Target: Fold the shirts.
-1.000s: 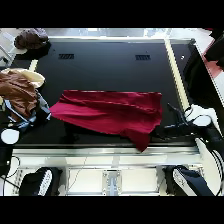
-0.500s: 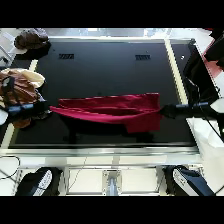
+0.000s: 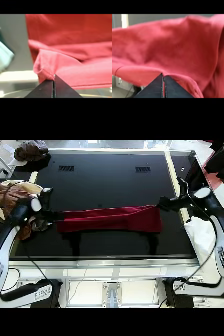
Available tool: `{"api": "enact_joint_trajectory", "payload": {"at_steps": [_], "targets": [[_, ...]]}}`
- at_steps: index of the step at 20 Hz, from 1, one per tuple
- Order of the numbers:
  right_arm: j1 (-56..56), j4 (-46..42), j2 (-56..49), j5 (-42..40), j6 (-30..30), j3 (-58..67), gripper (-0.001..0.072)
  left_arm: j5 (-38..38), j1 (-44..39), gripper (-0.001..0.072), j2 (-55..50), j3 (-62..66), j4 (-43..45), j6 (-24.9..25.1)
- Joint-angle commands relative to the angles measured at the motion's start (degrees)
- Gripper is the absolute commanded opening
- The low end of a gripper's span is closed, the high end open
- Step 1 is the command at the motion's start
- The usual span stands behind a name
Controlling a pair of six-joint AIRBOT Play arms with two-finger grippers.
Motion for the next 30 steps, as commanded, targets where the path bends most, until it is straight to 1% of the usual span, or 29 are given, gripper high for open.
{"api": "enact_joint_trajectory", "payload": {"at_steps": [1,4,7,10,12,14,15,16,17,18,19,21,22,23,24,26,27,29,30], "targets": [[1.3,-0.2,-8.9,-1.7,0.0,6.3,0.0017,1.9,-2.1,0.0011,-8.9,8.2,9.9,-6.8],[3.2,-1.9,-13.2,-4.3,0.1,7.3,0.0017,1.3,-2.9,0.0012,-13.7,12.8,9.9,-6.7],[4.9,-2.5,-15.8,-5.9,0.1,7.3,0.0018,1.3,-4.7,0.0013,-16.5,12.9,9.9,-6.7],[5.2,-2.5,-16.1,-6.9,0.1,7.6,0.0019,1.2,-6.2,0.0013,-18.2,12.9,9.9,-6.7],[4.7,-2.6,-16.1,-4.5,0.1,9.6,0.0021,0.6,-6.4,0.0013,-18.1,13.1,9.9,-6.7],[3.7,-3.5,-15.6,1.0,0.2,13.8,0.0023,-1.6,-6.2,0.0026,-17.4,13.2,11.5,-6.8],[2.9,-4.6,-14.8,4.3,0.2,16.1,0.0032,-3.3,-6.0,0.0198,-16.4,13.2,13.8,-6.8],[1.8,-6.5,-13.7,8.1,0.7,18.6,0.0037,-4.9,-5.9,0.0526,-15.2,13.2,16.2,-7.1],[0.6,-8.8,-12.4,11.3,1.3,20.7,0.0037,-6.4,-5.5,0.0715,-13.6,13.2,18.9,-8.6],[-0.8,-11.4,-10.7,14.3,2.1,22.3,0.0040,-7.2,-5.2,0.0702,-11.9,13.2,21.1,-9.9],[-2.3,-13.4,-8.8,16.8,2.1,23.1,0.0093,-7.3,-4.7,0.0702,-9.7,13.2,22.2,-10.4],[-5.6,-16.8,-5.0,19.7,3.3,23.2,0.0427,-5.7,-4.3,0.0702,-5.2,13.2,22.3,-10.4],[-7.1,-17.3,-3.9,21.0,4.0,23.2,0.0453,-4.5,-4.3,0.0702,-3.0,13.2,22.3,-10.4],[-8.3,-17.1,-3.5,22.7,4.0,23.2,0.0453,-3.4,-4.5,0.0701,-1.0,13.2,22.1,-11.1],[-9.2,-17.2,-3.5,24.7,4.0,23.1,0.0452,-2.2,-4.8,0.0702,1.0,13.2,21.7,-12.7],[-10.4,-17.5,-3.8,25.1,3.9,21.8,0.0454,0.3,-5.5,0.0701,4.2,13.2,19.2,-14.9],[-10.8,-17.2,-4.1,23.5,3.8,20.6,0.0457,1.7,-5.9,0.0701,5.6,13.2,16.7,-15.4],[-11.6,-13.6,-5.2,17.9,3.8,17.2,0.0457,4.9,-7.0,0.0701,7.0,13.2,10.2,-15.2],[-12.1,-10.6,-6.3,15.6,3.8,15.4,0.0459,6.9,-7.9,0.0702,7.0,13.2,7.4,-14.0]]}}
